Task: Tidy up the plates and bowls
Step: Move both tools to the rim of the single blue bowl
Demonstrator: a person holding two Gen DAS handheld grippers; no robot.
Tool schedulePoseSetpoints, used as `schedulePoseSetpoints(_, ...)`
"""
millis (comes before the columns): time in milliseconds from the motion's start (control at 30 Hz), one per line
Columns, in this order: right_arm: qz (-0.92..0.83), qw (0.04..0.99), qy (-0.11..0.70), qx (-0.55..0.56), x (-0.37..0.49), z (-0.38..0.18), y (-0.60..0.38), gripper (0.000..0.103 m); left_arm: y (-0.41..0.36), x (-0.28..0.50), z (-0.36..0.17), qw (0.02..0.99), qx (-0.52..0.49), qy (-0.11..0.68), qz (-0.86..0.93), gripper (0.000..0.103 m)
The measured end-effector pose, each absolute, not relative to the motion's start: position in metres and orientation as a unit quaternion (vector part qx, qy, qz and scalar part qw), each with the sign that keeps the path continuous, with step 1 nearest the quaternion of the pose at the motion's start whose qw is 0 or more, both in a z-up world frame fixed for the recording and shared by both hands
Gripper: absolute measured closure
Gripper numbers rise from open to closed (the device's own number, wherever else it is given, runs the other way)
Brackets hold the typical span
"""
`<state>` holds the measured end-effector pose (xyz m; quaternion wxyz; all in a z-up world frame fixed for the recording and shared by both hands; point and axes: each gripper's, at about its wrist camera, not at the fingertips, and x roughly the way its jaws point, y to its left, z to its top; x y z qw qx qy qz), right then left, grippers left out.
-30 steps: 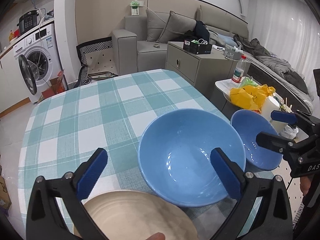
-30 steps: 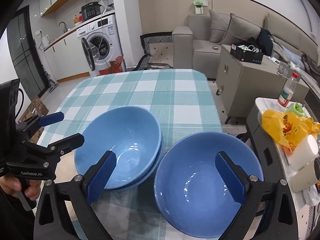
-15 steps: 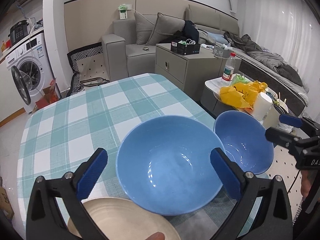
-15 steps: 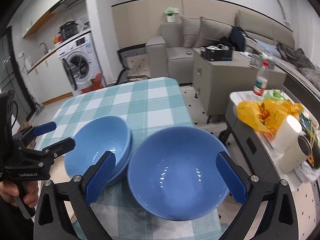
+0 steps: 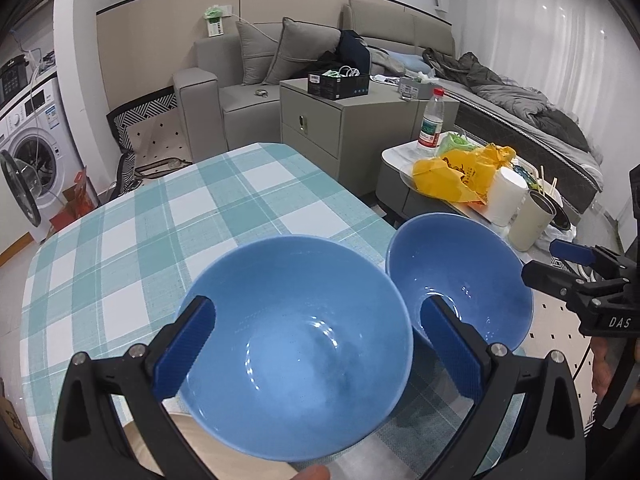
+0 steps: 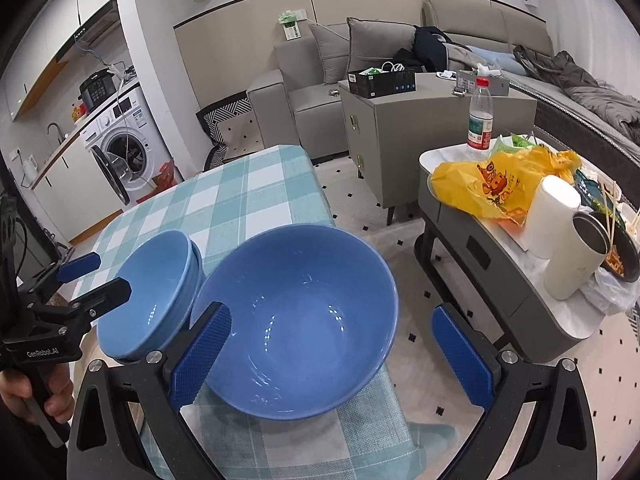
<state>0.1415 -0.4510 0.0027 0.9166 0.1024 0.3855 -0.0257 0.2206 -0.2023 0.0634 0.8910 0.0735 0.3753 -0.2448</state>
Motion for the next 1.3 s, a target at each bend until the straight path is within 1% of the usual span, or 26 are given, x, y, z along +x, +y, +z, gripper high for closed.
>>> schedulePoseSetpoints(400,-0.022,0.913,0.391,0.113,0.142,-0.008,-0.463,0.001,-0.220,0.225,0.061,0.886,0.085,0.375,-0.257,0.000)
schedulePoseSetpoints(933,-0.026,0.899,0.418,0.127,0.152,-0.035,-0.465,0.001,-0.238,0.228,0.055,0.877,0.099,0.384,-0.271,0.000)
schedulePoseSetpoints(1033,-0.026,0.897,0.423,0.125,0.154,-0.039,-0.464,0.002,-0.239,0.227,0.055,0.875,0.101,0.387,-0.273,0.000)
schedulePoseSetpoints(1300,-0.032,0.893,0.433,0.122,0.157,-0.045,-0.468,0.011,-0.250,0.221,0.054,0.873,0.119,0.378,-0.284,0.000)
